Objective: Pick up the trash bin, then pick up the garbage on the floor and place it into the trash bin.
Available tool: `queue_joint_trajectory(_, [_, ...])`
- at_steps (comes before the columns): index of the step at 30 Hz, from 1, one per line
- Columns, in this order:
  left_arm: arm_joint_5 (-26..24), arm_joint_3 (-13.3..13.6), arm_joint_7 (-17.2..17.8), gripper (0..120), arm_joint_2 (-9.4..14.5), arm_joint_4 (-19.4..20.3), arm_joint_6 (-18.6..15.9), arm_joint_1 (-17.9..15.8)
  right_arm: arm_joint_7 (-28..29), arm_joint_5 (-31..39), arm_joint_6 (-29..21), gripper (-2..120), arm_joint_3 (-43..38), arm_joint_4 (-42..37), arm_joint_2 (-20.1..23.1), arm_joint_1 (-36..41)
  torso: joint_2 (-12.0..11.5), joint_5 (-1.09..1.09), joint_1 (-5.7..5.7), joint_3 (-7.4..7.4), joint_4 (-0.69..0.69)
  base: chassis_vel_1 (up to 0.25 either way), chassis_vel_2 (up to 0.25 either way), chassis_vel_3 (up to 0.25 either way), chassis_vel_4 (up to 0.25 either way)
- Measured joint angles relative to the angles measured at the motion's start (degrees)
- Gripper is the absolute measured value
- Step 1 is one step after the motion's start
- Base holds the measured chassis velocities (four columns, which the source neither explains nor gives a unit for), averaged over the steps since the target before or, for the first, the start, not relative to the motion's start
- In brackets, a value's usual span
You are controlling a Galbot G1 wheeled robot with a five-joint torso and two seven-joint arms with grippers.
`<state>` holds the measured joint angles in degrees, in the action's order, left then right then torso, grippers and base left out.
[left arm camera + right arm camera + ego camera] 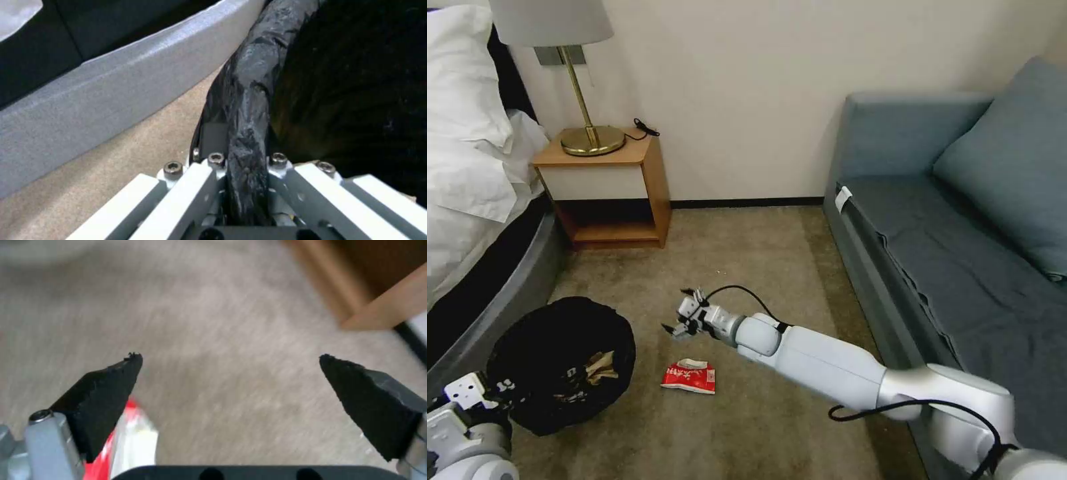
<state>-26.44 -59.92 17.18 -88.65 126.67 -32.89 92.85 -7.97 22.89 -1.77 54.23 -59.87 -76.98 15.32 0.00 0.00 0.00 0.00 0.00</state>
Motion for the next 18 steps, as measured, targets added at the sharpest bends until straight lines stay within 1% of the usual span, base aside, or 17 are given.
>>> queue_joint_trajectory(2, [-0.01, -0.17, -0.02, 2, -0.18, 0.00, 0.21, 0.07, -1.18, 0.94, 0.44, 100, 3.65, 2.31, -0.31, -0.64, 0.00, 0.00, 0.00, 0.00, 0.00, 0.000, 0.000, 0.000, 0.000])
queue_joint_trajectory(3, [-0.01, -0.17, -0.02, 2, -0.18, 0.00, 0.21, 0.07, -1.18, 0.94, 0.44, 100, 3.65, 2.31, -0.31, -0.64, 0.00, 0.00, 0.00, 0.00, 0.00, 0.000, 0.000, 0.000, 0.000])
queue_joint_trajectory(6, [-0.07, -0.49, -0.06, 2, -0.28, 0.04, 0.46, 0.26, -1.49, 1.17, 1.83, 100, 7.01, 4.80, -0.69, -0.62, 0.00, 0.00, 0.00, 0.00, 0.00, 0.000, 0.000, 0.000, 0.000])
queue_joint_trajectory(13, [-0.23, -0.90, -0.08, 2, -0.47, 1.19, 0.47, 0.81, -1.49, 1.27, 3.58, 98, 10.43, 9.07, -1.90, 0.33, 0.00, 0.00, 0.00, 0.00, 0.00, 0.000, 0.000, 0.000, 0.000])
queue_joint_trajectory(16, [-0.26, -0.94, -0.10, 2, -0.97, 2.37, 0.38, 1.41, -1.35, 1.97, 3.34, 97, 11.62, 12.26, -3.43, 1.39, 0.00, 0.00, 0.00, 0.00, 0.00, 0.000, 0.000, 0.000, 0.000])
queue_joint_trajectory(18, [-0.27, -1.05, -0.10, 2, -1.04, 2.52, 0.38, 1.57, -1.27, 2.04, 3.14, 97, 11.71, 12.90, -3.75, 1.57, 0.00, 0.00, 0.00, 0.00, 0.00, 0.000, 0.000, 0.000, 0.000])
